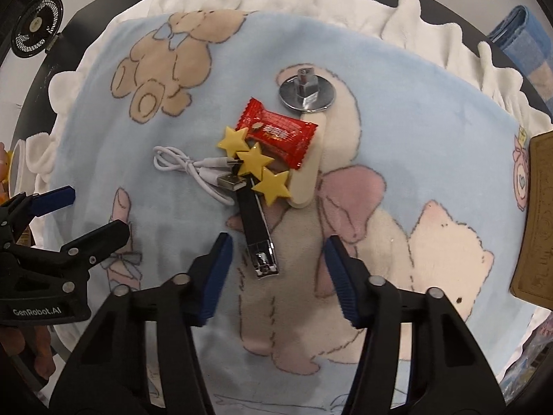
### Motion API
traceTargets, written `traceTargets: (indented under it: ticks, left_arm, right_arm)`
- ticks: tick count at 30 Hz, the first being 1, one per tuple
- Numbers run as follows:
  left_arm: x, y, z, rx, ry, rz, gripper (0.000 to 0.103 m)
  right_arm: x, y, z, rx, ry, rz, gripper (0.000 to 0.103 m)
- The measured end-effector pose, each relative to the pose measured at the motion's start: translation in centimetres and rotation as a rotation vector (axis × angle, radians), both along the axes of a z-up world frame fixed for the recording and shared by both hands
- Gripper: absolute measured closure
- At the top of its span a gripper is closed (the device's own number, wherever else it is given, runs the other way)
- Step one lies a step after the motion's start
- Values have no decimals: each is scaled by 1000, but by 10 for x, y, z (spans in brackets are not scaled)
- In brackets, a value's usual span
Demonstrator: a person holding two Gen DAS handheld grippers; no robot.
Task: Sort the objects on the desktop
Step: 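Lower the right tool and grasp the silver nail clipper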
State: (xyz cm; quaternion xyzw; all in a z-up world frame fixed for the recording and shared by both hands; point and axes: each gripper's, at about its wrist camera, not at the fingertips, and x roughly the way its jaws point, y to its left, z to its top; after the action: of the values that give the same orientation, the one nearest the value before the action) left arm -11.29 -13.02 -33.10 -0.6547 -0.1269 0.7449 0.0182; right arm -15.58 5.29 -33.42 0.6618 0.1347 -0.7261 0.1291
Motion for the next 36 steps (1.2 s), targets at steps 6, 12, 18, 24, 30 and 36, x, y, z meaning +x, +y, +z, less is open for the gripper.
traceTargets:
  ticks: [6, 12, 18, 24, 30, 36]
  left_arm:
    - [0, 0, 1, 10, -1, 5, 1]
    - [-4, 8, 5, 9, 6, -7, 1]
    - [-18, 30, 11, 10, 24, -43, 1]
    - [-35, 58, 10, 19, 38, -77, 1]
    - [-50, 80, 4, -3, 40, -95, 1]
    - [-60, 91, -4, -42, 28, -103, 1]
  right_arm:
    - [6, -9, -3, 9, -3, 21, 85]
    - [12, -5, 0, -26, -6, 11, 88]
    - [15, 14, 5, -26, -7, -20, 88]
    - [9, 47, 10, -11, 12, -81, 88]
    - [4, 76, 12, -3, 22, -117, 88]
    - [2, 91, 12, -8, 23, -131, 88]
